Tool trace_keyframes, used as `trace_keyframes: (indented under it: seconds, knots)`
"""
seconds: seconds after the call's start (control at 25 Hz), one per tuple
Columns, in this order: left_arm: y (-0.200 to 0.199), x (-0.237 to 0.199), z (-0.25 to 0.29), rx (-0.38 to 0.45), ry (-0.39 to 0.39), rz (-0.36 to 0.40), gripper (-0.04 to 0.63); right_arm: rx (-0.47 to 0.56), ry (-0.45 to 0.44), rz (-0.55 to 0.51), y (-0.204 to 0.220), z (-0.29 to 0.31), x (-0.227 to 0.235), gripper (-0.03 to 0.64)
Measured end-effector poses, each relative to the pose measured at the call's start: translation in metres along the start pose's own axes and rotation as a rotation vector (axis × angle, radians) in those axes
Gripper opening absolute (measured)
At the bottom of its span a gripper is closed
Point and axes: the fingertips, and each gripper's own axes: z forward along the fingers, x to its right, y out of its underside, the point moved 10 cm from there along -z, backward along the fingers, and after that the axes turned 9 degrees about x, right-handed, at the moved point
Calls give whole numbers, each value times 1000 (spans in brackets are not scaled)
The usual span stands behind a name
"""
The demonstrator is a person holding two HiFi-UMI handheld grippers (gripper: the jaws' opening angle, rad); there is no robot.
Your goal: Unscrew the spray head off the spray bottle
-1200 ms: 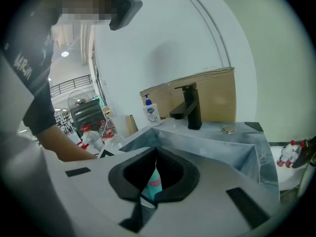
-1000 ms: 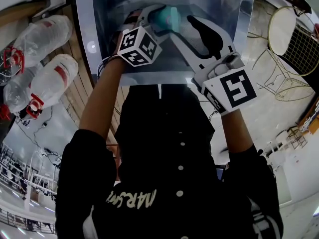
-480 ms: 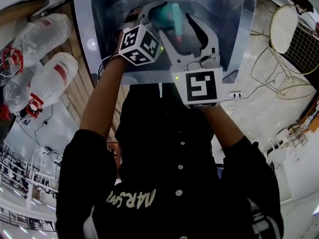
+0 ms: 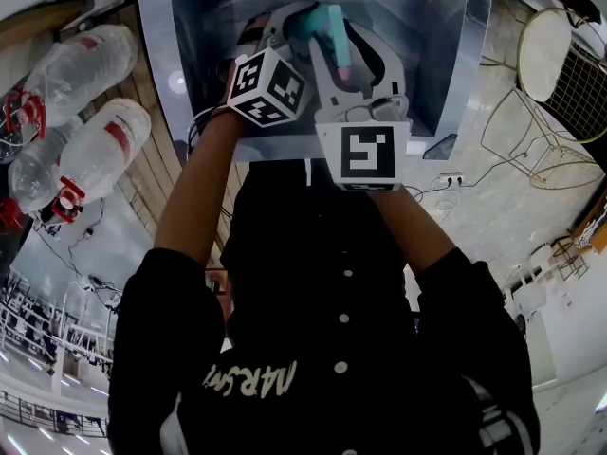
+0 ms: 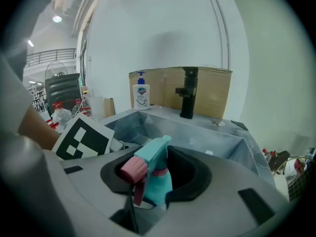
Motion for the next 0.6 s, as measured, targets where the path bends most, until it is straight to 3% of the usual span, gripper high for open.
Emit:
trace_keyframes:
  seconds: [0.2,0.32,0.44,0.6]
  knots:
    - [3,0,-1,6,-5,-8,377,16,-24,-5,2,1,2,127]
    - [3,-2,-1,3,9,3,376,13,-95,-35,1,2,6,123]
    - [1,-3,-1,6,34,16,376,39,-224,-72,0,2,15,123]
    - [2,-5,-2,11,67,33,376,35,-457,-199,-1,6,28,123]
